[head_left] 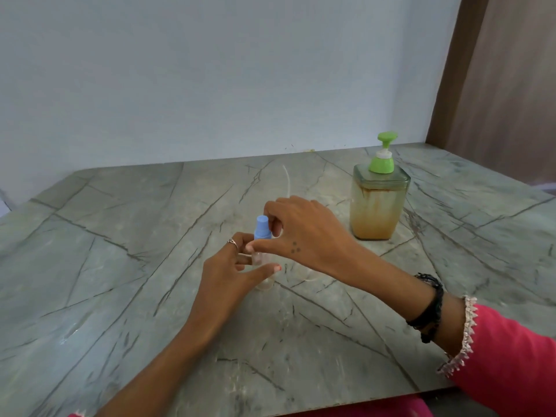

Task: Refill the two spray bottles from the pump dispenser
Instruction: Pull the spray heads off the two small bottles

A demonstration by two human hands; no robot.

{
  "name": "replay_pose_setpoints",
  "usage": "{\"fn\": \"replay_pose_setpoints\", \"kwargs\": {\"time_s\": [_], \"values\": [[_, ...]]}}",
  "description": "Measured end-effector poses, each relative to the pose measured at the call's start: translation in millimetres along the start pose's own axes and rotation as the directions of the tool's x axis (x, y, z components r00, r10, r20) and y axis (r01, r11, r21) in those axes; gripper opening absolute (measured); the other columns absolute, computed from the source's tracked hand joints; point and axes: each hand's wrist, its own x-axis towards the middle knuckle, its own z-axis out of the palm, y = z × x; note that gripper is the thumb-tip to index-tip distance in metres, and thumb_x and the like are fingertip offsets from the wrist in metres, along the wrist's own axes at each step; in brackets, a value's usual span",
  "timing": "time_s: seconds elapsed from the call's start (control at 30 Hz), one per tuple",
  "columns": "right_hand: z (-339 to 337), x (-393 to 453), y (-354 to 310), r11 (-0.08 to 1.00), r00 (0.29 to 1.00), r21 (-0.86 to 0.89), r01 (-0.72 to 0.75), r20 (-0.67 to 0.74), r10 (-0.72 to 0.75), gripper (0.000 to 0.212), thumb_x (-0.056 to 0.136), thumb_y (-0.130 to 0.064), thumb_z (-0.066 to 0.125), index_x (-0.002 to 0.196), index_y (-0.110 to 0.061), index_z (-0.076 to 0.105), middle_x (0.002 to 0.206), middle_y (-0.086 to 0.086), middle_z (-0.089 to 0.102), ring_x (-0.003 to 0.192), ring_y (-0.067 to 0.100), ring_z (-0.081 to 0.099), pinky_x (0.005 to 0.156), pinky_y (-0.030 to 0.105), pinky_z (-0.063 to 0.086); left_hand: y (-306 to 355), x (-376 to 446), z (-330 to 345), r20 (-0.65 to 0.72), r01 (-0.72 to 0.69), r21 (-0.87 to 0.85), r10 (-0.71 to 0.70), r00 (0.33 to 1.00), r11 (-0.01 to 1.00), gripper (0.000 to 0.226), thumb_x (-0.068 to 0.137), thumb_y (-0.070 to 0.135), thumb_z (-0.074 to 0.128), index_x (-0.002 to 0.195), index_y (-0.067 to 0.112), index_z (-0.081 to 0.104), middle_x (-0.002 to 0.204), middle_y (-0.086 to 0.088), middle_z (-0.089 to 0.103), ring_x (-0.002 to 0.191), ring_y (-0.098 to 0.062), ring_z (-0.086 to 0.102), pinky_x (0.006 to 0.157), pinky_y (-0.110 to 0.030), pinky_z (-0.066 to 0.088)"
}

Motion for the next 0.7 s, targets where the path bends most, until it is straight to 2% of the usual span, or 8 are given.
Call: {"fn": "replay_pose_setpoints", "kwargs": {"time_s": [0.17, 0.23, 0.3, 0.37, 0.47, 0.57, 0.63, 0.7], "values": [[-7, 7, 5, 0.981, 0.987, 0.191, 0.036, 0.15, -0.065, 0.03, 0.082, -0.037, 0.069, 0.09, -0.009, 0.06, 0.087, 0.001, 0.061, 0.082, 0.018, 0.055, 0.07, 0.032, 0.044, 2, 0, -4, 0.0, 0.018, -0.069, -0.018, 1.0, 0.997, 0.033, 0.068, 0.023, 0.081, 0.087, 0.038, 0.059, 0.084, 0.013, 0.068, 0.078, 0.012, 0.062, 0.07, -0.007, 0.047], [-11, 11, 8, 0.968, 0.959, 0.247, 0.031, 0.266, -0.099, 0.027, 0.084, -0.029, 0.069, 0.105, -0.013, 0.061, 0.098, -0.005, 0.058, 0.09, 0.012, 0.052, 0.072, 0.021, 0.041, 2, -1, -4, -0.004, 0.02, -0.085, -0.02, 1.0, 0.996, 0.037, 0.069, 0.021, 0.081, 0.087, 0.042, 0.056, 0.083, 0.017, 0.067, 0.076, 0.016, 0.061, 0.068, -0.004, 0.046], [-16, 12, 10, 0.941, 0.922, 0.334, -0.046, 0.377, -0.088, 0.041, 0.085, -0.024, 0.068, 0.124, -0.023, 0.054, 0.112, -0.01, 0.057, 0.101, 0.004, 0.051, 0.075, 0.007, 0.038, 3, -2, -4, -0.002, 0.016, -0.082, -0.016, 1.0, 0.996, 0.038, 0.069, 0.021, 0.08, 0.087, 0.043, 0.055, 0.083, 0.018, 0.065, 0.074, 0.017, 0.06, 0.064, 0.001, 0.043], [-18, 11, 10, 0.921, 0.926, 0.374, -0.113, 0.375, -0.038, 0.052, 0.082, -0.034, 0.07, 0.128, -0.03, 0.047, 0.115, -0.01, 0.057, 0.105, 0.003, 0.052, 0.077, 0.01, 0.039, 3, -2, -3, 0.001, 0.011, -0.084, -0.011, 1.0, 0.996, 0.035, 0.07, 0.021, 0.08, 0.087, 0.041, 0.057, 0.083, 0.015, 0.066, 0.074, 0.015, 0.061, 0.063, 0.0, 0.043], [-15, 6, 2, 0.964, 0.972, 0.253, -0.08, 0.235, 0.019, 0.051, 0.078, -0.051, 0.067, 0.119, -0.026, 0.048, 0.099, -0.007, 0.06, 0.089, 0.006, 0.053, 0.067, 0.02, 0.039, 3, -2, -3, 0.01, -0.002, -0.05, 0.003, 1.0, 0.999, 0.034, 0.071, 0.023, 0.079, 0.085, 0.043, 0.055, 0.079, 0.019, 0.065, 0.074, 0.019, 0.059, 0.063, 0.0, 0.043], [-12, 7, -1, 0.972, 0.976, 0.235, -0.004, 0.213, -0.048, 0.046, 0.084, -0.037, 0.068, 0.12, -0.023, 0.043, 0.098, 0.001, 0.062, 0.092, 0.013, 0.055, 0.074, 0.029, 0.047, 3, -2, -3, 0.023, 0.007, -0.031, -0.006, 1.0, 0.999, 0.034, 0.072, 0.026, 0.078, 0.086, 0.045, 0.053, 0.083, 0.02, 0.064, 0.075, 0.021, 0.057, 0.062, 0.0, 0.042], [-18, 11, 1, 0.938, 0.944, 0.345, -0.036, 0.321, -0.081, 0.051, 0.085, -0.018, 0.067, 0.126, -0.023, 0.037, 0.105, 0.005, 0.064, 0.097, 0.014, 0.056, 0.079, 0.026, 0.046, 4, -1, -3, 0.015, 0.012, -0.044, -0.011, 1.0, 0.999, 0.037, 0.072, 0.024, 0.078, 0.088, 0.046, 0.052, 0.085, 0.019, 0.064, 0.073, 0.02, 0.058, 0.061, 0.002, 0.041], [-25, 13, 3, 0.91, 0.91, 0.406, -0.08, 0.402, -0.1, 0.059, 0.085, -0.016, 0.067, 0.132, -0.025, 0.032, 0.114, 0.002, 0.063, 0.103, 0.013, 0.055, 0.08, 0.019, 0.042, 5, -1, -3, 0.012, 0.017, -0.046, -0.017, 1.0, 0.999, 0.038, 0.072, 0.023, 0.078, 0.088, 0.045, 0.051, 0.084, 0.019, 0.062, 0.07, 0.016, 0.06, 0.06, 0.003, 0.041]]}}
